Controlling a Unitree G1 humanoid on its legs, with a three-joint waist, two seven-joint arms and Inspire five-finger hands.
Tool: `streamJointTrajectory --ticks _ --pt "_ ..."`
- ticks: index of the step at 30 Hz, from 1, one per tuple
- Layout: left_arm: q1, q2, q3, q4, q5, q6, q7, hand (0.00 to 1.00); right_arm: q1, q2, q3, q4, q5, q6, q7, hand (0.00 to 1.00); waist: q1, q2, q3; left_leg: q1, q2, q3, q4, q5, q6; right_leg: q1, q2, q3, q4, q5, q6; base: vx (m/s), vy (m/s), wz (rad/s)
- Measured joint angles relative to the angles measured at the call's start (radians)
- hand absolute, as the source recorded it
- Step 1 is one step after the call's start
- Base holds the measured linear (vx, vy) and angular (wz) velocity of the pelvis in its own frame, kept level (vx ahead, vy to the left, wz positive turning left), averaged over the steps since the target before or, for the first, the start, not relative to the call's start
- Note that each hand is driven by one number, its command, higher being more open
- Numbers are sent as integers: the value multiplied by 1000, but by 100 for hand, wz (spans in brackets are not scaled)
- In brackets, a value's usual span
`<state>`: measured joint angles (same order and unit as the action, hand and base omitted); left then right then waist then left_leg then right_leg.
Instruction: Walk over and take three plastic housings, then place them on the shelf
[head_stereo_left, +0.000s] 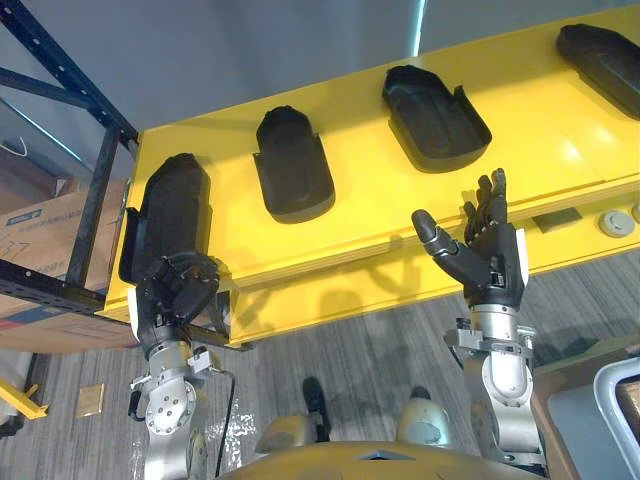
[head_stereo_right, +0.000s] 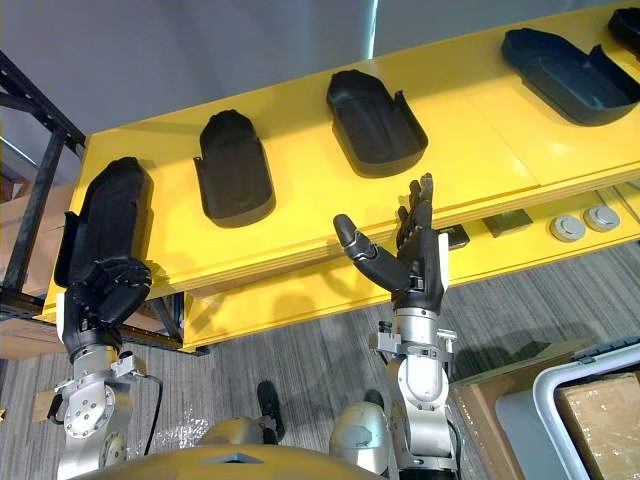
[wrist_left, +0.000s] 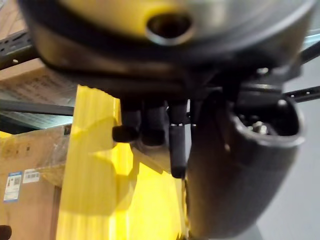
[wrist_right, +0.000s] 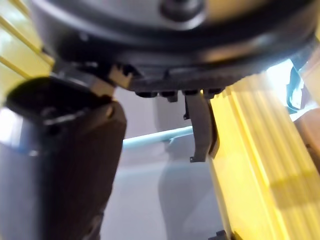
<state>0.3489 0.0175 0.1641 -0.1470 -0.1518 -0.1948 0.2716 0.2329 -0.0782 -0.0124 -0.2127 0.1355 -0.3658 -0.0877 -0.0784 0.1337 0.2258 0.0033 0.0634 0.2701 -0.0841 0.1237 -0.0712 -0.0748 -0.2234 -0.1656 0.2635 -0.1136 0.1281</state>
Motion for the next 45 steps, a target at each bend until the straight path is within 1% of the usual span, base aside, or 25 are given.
streamJointTrajectory --ticks 2,4,9,12,16,19,23,26,29,32,45 --pt "-7 0 10 0 0 -2 5 0 0 0 -2 0 5 0 11 100 -6 4 3 -4 0 7 0 0 0 -12 0 8 9 -1 0 -11 7 -10" --pt "-38 0 16 14 0 -5 13 0 6 -1 -18 0 10 0 15 100 -8 10 7 -4 -1 9 0 1 1 -17 0 10 19 -3 -1 -3 -1 -2" --pt "-88 0 23 41 -3 -9 31 0 5 -4 -19 -2 11 0 15 100 -11 10 13 -15 -1 9 0 0 0 -42 0 13 46 -17 -6 0 0 0" --pt "-125 0 49 65 -46 -22 34 0 6 -4 -18 -30 28 0 18 100 -15 15 41 -12 -1 13 0 1 1 -48 0 21 58 -20 -6 -3 -10 -4" --pt "-149 1 75 74 -82 -25 52 0 5 -4 -20 -49 33 0 19 100 -20 12 48 -13 -1 19 1 6 7 -55 0 26 65 -23 -7 8 -8 -4" --pt "-159 3 84 82 -88 -25 61 0 5 -3 -18 -49 33 0 25 100 -31 9 51 -12 -2 24 1 7 9 -56 0 32 66 -22 -7 20 -6 -4" --pt "-195 16 84 141 -116 -42 76 0 6 -2 -19 -49 35 0 30 100 -37 4 61 -9 -1 29 1 7 9 -57 1 37 67 -22 -7 3 -4 -4" --pt "-201 20 84 158 -115 -42 101 0 6 -2 -19 -49 38 0 34 100 -38 2 63 -6 -2 37 1 6 9 -62 1 46 67 -22 -7 -7 -3 -9" --pt "-206 22 89 160 -118 -46 121 0 6 -2 -19 -49 39 0 37 100 -39 3 85 3 -1 52 0 1 3 -63 2 59 71 -22 -6 -13 -2 -12" --pt "-226 22 90 185 -118 -65 140 0 9 -2 -19 -49 48 0 40 100 -41 9 91 3 -1 54 0 -3 3 -64 5 60 70 -22 -6 -5 -3 -3" --pt "-229 22 90 187 -118 -71 140 0 8 -2 -19 -75 70 0 65 100 -41 9 92 7 -1 59 0 0 8 -63 6 64 69 -20 -4 0 0 0"
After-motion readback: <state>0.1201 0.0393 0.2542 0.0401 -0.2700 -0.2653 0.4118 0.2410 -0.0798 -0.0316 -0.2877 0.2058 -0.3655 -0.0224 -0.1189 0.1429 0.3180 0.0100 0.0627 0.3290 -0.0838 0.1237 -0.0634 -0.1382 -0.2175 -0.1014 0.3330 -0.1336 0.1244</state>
